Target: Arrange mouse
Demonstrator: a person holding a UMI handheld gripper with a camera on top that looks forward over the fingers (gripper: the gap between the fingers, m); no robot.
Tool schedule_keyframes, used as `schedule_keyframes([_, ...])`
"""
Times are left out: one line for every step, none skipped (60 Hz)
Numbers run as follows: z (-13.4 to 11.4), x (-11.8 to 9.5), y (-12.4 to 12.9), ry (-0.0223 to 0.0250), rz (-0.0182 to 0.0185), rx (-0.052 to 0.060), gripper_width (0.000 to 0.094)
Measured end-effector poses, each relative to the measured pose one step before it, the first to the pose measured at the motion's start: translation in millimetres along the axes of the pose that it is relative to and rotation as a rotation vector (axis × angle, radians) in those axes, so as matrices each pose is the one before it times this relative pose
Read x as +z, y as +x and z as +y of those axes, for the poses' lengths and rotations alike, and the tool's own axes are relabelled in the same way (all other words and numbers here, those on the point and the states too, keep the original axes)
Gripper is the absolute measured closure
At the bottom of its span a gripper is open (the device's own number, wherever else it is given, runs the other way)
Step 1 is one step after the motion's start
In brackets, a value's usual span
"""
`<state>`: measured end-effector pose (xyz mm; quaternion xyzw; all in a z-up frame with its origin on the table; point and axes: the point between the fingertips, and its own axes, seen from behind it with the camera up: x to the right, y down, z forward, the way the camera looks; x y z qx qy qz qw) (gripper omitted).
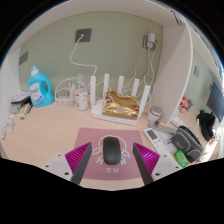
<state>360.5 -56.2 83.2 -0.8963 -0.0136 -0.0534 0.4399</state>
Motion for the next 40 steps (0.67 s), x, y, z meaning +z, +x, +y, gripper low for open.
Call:
schedule_keyframes([-1.52, -7.04, 0.17, 0.00415, 0.00558, -0.0011, 0.0086])
schedule_keyframes([-1.52, -7.17, 0.15, 0.00424, 0.00603, -0.0006, 0.0086])
schedule_keyframes([-1.44, -6.99, 0.41, 0.00436, 0.00643, -0.0004, 0.0085])
schedule_keyframes([-1.13, -6.66, 0.11, 0.00523, 0.00607, 0.0000, 0.0087])
schedule_keyframes([-0.82, -7.00, 0.01, 0.00386, 0.00574, 0.0005, 0.0087])
schedule_keyframes([0.04, -6.92, -0.17, 0.00229, 0.00440, -0.0003, 0.0086])
schedule_keyframes([-0.19, -6.84, -0.37, 0.00232, 0.00314, -0.0005, 0.0086])
schedule_keyframes([-0.09, -6.68, -0.55, 0.00320, 0.00327, -0.0011, 0.0086])
schedule_keyframes([-0.42, -6.64, -0.46, 0.00424, 0.00380, -0.0011, 0.0085])
schedule_keyframes([-0.33, -6.16, 0.00, 0.00491, 0.00429, -0.0012, 0.0086])
schedule_keyframes([-0.26, -6.15, -0.12, 0.00443, 0.00463, -0.0019, 0.0086])
schedule_keyframes([0.28, -5.98, -0.19, 0.00351, 0.00397, -0.0021, 0.0087])
schedule_keyframes([0.57, -5.93, -0.20, 0.00254, 0.00336, -0.0013, 0.0086])
schedule_keyframes([0.22, -5.07, -0.68, 0.00152, 0.00244, -0.0009, 0.0087])
schedule_keyframes([0.65, -5.49, -0.50, 0.00186, 0.00159, 0.0008, 0.0085])
schedule_keyframes([0.68, -5.47, -0.88, 0.00149, 0.00090, 0.0014, 0.0086])
schedule_keyframes([0.73, -4.94, -0.64, 0.00138, 0.00089, 0.0017, 0.0086])
schedule_keyframes([0.65, -4.92, -0.62, 0.00237, 0.00001, 0.0021, 0.0085])
schedule_keyframes([0.54, -4.62, -0.68, 0.00267, -0.00030, 0.0017, 0.0086])
schedule_keyframes([0.98, -4.09, -0.91, 0.00114, -0.00181, 0.0023, 0.0086])
schedule_keyframes([1.33, -3.70, -1.24, -0.00116, -0.00267, 0.0027, 0.0085])
schedule_keyframes([1.62, -3.40, -1.00, -0.00198, -0.00272, 0.0034, 0.0088])
schedule_keyframes([1.88, -3.11, -0.70, -0.00127, -0.00128, 0.0030, 0.0085])
schedule_keyframes([1.55, -2.03, 0.38, 0.00030, 0.00010, 0.0010, 0.0088])
schedule_keyframes([1.26, -3.13, 0.93, 0.00107, 0.00289, 0.0000, 0.0089])
schedule_keyframes([1.32, -2.64, 0.76, 0.00035, 0.00287, -0.0009, 0.0090])
schedule_keyframes([0.98, -2.50, 0.32, 0.00015, 0.00075, -0.0008, 0.0089])
schedule_keyframes([0.99, -2.07, 0.12, 0.00008, 0.00003, -0.0011, 0.0087])
schedule_keyframes([0.56, -1.40, -1.16, -0.00082, 0.00193, -0.0015, 0.0087])
schedule_keyframes([0.88, -1.57, -0.48, -0.00064, -0.00014, -0.0016, 0.0088])
schedule_keyframes([0.92, -1.21, -0.16, -0.00011, 0.00027, -0.0024, 0.0086])
schedule_keyframes([0.46, -1.13, -0.18, 0.00060, -0.00025, -0.0023, 0.0089])
schedule_keyframes([0.18, -1.03, -0.27, 0.00144, -0.00042, -0.0022, 0.0088])
schedule_keyframes([-0.14, -1.24, -0.14, 0.00163, 0.00005, -0.0030, 0.0090])
schedule_keyframes([-0.42, -1.02, 0.01, 0.00119, 0.00003, -0.0033, 0.0090])
schedule_keyframes([-0.15, -0.81, -0.18, 0.00048, -0.00018, -0.0027, 0.0086])
schedule_keyframes([-0.25, -0.90, 0.07, 0.00052, 0.00044, -0.0017, 0.0088])
schedule_keyframes([-0.41, -0.73, 1.04, -0.00030, 0.00012, -0.0012, 0.0088])
schedule_keyframes([-0.10, -0.72, 0.24, 0.00073, 0.00125, -0.0012, 0.0087])
schedule_keyframes([-0.12, -0.53, 0.59, 0.00154, 0.00123, -0.0008, 0.0089])
